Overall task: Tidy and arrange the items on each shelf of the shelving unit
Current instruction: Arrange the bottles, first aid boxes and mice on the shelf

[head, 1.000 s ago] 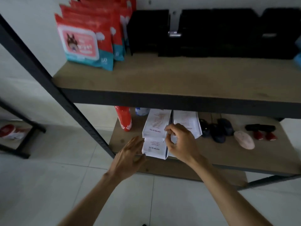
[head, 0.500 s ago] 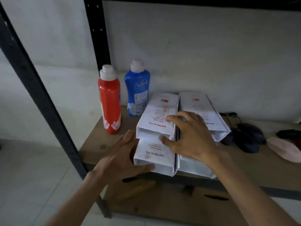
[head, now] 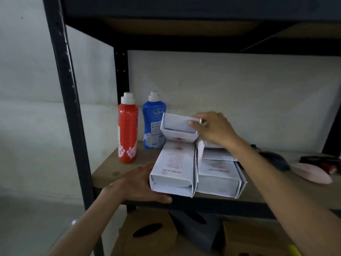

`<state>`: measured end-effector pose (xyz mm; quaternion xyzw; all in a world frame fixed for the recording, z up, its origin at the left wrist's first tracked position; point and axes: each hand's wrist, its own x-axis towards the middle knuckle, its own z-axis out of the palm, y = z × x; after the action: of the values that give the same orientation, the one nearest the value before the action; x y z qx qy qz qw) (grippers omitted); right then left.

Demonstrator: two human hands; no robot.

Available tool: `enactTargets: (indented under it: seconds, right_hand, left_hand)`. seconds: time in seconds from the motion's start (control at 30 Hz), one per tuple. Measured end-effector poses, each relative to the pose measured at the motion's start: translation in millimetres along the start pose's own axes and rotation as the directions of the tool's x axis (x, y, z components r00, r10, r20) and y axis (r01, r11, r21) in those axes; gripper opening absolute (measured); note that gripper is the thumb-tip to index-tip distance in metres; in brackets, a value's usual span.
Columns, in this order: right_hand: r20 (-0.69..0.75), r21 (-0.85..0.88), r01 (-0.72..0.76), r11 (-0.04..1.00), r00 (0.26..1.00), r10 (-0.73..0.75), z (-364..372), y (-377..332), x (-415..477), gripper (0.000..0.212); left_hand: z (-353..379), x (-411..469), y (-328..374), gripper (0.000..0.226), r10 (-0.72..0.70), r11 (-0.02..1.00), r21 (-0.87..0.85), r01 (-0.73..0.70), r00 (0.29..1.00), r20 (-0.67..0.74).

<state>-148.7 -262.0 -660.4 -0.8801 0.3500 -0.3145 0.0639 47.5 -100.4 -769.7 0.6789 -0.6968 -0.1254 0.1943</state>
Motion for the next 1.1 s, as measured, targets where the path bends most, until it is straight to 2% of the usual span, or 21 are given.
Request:
enactTargets:
  seconds: [0.07, 0.13, 0.27, 0.37, 0.43, 0.57, 0.67, 0.9, 1.0, 1.03, 1.1]
  right_hand:
    - [0.034, 0.100, -0.061, 0.993, 0.998, 0.058, -11.1, 0.4, 30.7, 0.032]
    - [0.097, 0.196, -0.146, 0.970, 0.987, 0.129, -15.9, -0.7, 56.0, 0.024]
    - [0.184, 0.248, -0.268, 0.931, 0.956, 0.227, -14.7, 2.9, 96.9, 0.020]
    - [0.205, 0.285, -0.359, 0.889, 0.929, 0.310, -9.9, 7.1, 116.1, 0.025]
    - [0.169, 0.318, -0.391, 0.864, 0.920, 0.354, -7.0, 8.6, 123.1, 0.034]
    - [0.141, 0.334, -0.384, 0.861, 0.923, 0.357, -2.9, 12.3, 127.9, 0.050]
    - [0.134, 0.351, -0.371, 0.860, 0.928, 0.346, -2.5, 15.1, 122.2, 0.054]
    - [-0.038, 0.357, -0.306, 0.882, 0.939, 0.342, -17.3, 24.2, 78.3, 0.045]
    - [-0.082, 0.332, -0.228, 0.915, 0.960, 0.268, -24.1, 29.1, 46.7, 0.034]
    - [-0.031, 0.314, -0.203, 0.928, 0.974, 0.224, -25.9, 30.8, 34.8, 0.032]
    - [0.236, 0.135, -0.152, 0.979, 0.965, 0.118, -30.5, 34.7, 11.5, 0.044]
  left_hand:
    - [-0.7, 2.7, -1.6, 0.091, -0.006, 1.000, 0.007, 0.006, 1.000, 0.018]
    - [-3.6, 5.9, -3.1, 0.095, -0.025, 1.000, 0.007, 0.025, 0.999, 0.040]
    - [-11.8, 9.3, -1.4, 0.101, -0.013, 0.996, 0.092, 0.006, 0.997, 0.073]
    - [-11.4, 11.1, -0.9, 0.101, 0.000, 0.994, 0.112, -0.005, 0.999, 0.045]
    - [-8.3, 11.7, -2.3, 0.097, 0.007, 0.995, 0.104, -0.011, 0.999, 0.031]
    - [-6.6, 15.1, -9.2, 0.091, 0.028, 0.999, 0.034, -0.030, 0.998, 0.054]
    - [-6.3, 16.1, -14.3, 0.092, 0.020, 1.000, 0.019, -0.021, 0.997, 0.074]
    - [-7.9, 19.9, -15.4, 0.089, 0.013, 0.999, -0.046, -0.008, 0.996, 0.094]
    - [-3.8, 19.1, -19.8, 0.092, 0.013, 0.999, -0.049, -0.008, 0.995, 0.102]
    - [-3.0, 18.6, -19.8, 0.092, 0.016, 0.999, -0.038, -0.013, 0.996, 0.091]
    - [-3.7, 16.3, -16.6, 0.090, 0.027, 0.999, -0.020, -0.026, 0.997, 0.075]
